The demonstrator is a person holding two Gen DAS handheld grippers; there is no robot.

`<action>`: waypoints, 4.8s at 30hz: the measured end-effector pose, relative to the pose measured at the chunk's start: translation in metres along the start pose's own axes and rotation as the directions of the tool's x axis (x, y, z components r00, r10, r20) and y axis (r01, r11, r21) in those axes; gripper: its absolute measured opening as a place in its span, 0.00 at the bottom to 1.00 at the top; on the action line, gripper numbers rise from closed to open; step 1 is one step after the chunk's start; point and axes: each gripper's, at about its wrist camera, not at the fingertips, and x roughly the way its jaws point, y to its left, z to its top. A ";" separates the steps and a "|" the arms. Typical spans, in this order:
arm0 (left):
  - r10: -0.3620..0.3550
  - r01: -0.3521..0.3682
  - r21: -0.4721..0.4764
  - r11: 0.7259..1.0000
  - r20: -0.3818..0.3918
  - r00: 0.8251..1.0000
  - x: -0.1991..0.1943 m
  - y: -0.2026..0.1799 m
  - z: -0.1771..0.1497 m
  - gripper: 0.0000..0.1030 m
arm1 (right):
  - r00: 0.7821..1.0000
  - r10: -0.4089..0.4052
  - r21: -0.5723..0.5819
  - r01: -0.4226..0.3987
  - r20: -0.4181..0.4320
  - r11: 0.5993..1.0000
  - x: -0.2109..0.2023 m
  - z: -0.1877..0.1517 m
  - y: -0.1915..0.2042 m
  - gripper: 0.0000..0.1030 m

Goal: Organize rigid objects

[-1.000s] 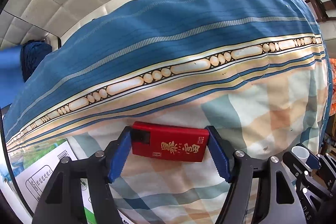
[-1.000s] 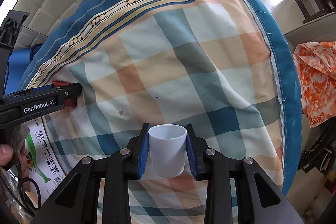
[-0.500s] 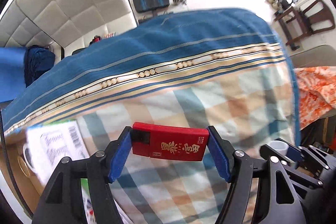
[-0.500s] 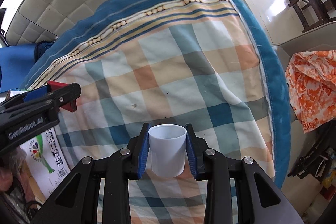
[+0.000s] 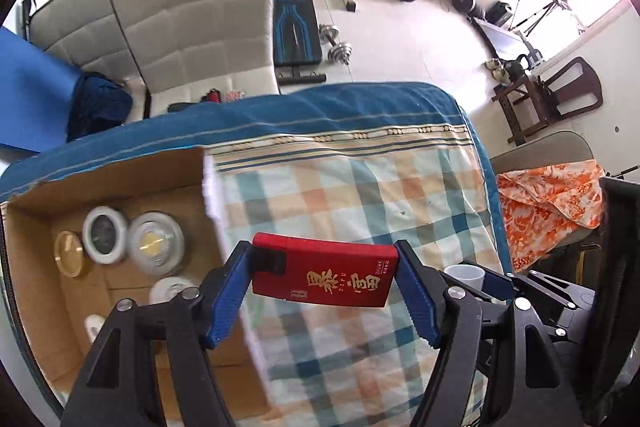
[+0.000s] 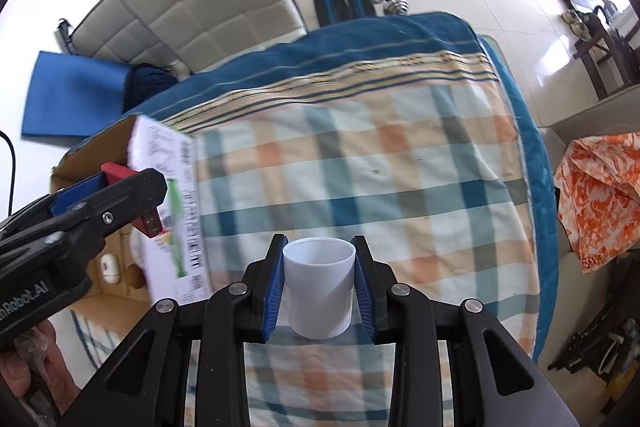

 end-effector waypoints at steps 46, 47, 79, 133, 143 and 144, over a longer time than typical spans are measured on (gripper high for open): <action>0.017 -0.070 -0.326 0.943 -0.161 0.987 0.051 0.313 -0.077 0.66 | 0.983 0.082 -0.218 -0.118 -0.166 0.969 0.168 -0.016 0.309 0.33; 0.016 -0.071 -0.327 0.942 -0.169 0.986 0.055 0.314 -0.076 0.66 | 0.983 0.076 -0.218 -0.112 -0.167 0.969 0.172 -0.015 0.310 0.33; 0.135 -0.171 -0.289 0.942 -0.139 0.981 0.002 0.290 -0.101 0.66 | 0.991 -0.105 -0.248 0.083 -0.078 0.965 0.152 -0.024 0.305 0.67; 0.286 -0.224 -0.238 0.945 0.271 0.919 -0.279 0.146 -0.231 0.99 | 0.944 -0.054 -0.211 0.129 0.326 0.969 -0.208 -0.211 0.236 1.00; 0.295 -0.229 -0.245 0.942 0.276 0.915 -0.289 0.144 -0.245 0.99 | 0.934 -0.049 -0.208 0.130 0.354 0.970 -0.228 -0.218 0.236 1.00; 0.296 -0.231 -0.245 0.942 0.277 0.914 -0.288 0.144 -0.246 0.99 | 0.933 -0.049 -0.206 0.130 0.356 0.970 -0.229 -0.218 0.236 1.00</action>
